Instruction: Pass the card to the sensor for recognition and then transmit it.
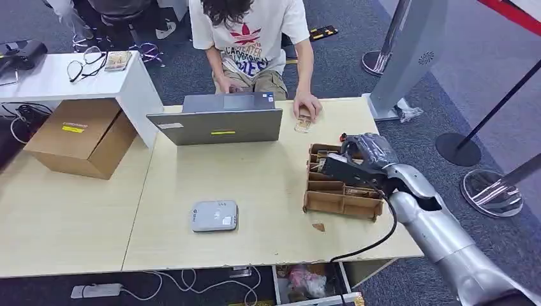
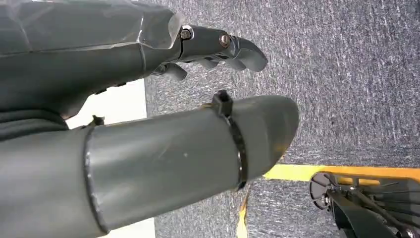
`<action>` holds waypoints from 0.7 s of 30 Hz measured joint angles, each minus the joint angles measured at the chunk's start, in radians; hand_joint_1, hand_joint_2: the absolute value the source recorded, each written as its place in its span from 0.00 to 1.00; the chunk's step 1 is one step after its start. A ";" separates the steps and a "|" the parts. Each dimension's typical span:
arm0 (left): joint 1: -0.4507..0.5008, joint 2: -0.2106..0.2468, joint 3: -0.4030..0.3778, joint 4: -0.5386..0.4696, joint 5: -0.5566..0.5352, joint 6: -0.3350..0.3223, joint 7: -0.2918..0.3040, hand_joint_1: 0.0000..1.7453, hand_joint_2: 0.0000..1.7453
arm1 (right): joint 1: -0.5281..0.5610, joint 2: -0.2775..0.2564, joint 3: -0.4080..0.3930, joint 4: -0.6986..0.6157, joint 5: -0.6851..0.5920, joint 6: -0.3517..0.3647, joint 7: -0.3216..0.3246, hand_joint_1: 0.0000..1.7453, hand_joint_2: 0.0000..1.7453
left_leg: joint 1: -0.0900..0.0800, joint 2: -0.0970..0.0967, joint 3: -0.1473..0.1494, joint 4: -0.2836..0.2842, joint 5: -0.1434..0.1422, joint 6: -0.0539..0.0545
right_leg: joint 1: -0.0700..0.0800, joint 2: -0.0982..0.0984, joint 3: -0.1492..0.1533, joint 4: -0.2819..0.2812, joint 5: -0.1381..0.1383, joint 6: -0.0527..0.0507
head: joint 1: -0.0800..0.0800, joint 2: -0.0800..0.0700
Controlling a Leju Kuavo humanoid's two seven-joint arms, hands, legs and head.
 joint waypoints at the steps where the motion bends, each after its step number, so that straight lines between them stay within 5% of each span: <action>1: 0.000 0.000 0.000 0.000 -0.001 0.000 0.000 0.00 0.00 | 0.000 0.000 -0.002 0.000 -0.003 -0.001 0.000 0.81 1.00 | 0.000 0.000 0.000 0.000 0.000 0.000 | 0.000 0.000 0.000 0.000 0.000 0.000 | 0.000 0.000; 21: 0.000 0.001 0.000 0.000 -0.009 -0.005 -0.008 0.00 0.00 | -0.043 -0.018 -0.104 -0.039 -0.026 -0.011 -0.004 0.84 1.00 | 0.000 0.000 0.000 0.000 0.000 0.000 | 0.000 0.000 0.000 0.000 0.000 0.000 | 0.000 0.000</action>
